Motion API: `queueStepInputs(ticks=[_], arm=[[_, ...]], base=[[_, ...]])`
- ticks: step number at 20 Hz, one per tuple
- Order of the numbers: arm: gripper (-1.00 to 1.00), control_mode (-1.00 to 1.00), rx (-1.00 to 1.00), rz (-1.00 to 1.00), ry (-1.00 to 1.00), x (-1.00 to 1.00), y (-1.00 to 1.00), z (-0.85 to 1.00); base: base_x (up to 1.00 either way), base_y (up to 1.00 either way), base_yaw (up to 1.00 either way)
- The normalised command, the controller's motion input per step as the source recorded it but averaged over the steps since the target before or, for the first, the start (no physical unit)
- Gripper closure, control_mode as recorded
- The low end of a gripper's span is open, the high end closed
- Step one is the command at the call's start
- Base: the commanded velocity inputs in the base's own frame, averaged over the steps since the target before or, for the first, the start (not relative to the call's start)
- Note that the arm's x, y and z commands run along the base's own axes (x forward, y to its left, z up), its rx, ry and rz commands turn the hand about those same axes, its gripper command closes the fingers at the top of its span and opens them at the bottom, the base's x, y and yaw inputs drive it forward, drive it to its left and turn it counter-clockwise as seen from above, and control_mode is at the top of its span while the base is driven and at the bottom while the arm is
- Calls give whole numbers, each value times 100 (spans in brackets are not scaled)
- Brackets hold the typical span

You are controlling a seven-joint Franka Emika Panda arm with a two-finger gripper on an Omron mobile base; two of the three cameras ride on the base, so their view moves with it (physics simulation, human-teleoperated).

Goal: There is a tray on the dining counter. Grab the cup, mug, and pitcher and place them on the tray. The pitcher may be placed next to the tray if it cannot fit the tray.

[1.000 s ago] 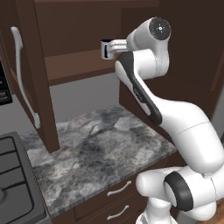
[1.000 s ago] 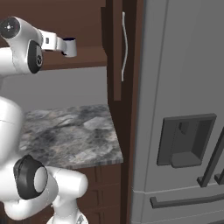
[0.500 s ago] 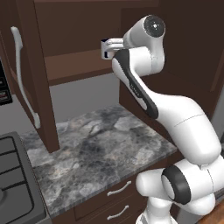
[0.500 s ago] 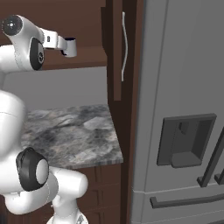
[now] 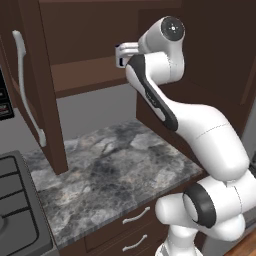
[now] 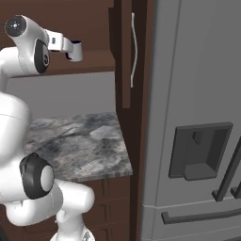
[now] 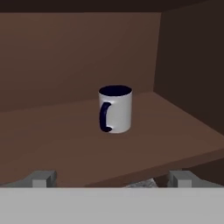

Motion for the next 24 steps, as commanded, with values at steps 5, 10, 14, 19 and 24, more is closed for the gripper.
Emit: queueStepInputs(ticks=[5, 10, 14, 19, 24], arm=[[-100, -100, 0, 0, 0, 22, 9, 0], [-100, -100, 0, 0, 0, 12, 3, 0], [-100, -100, 0, -3, 0, 3, 2, -3], [-100, -100, 0, -5, 0, 4, 3, -12], [-100, -100, 0, -3, 0, 16, 1, -7]], base=[[0, 0, 0], [0, 0, 0], [0, 0, 0], [0, 0, 0], [0, 0, 0]])
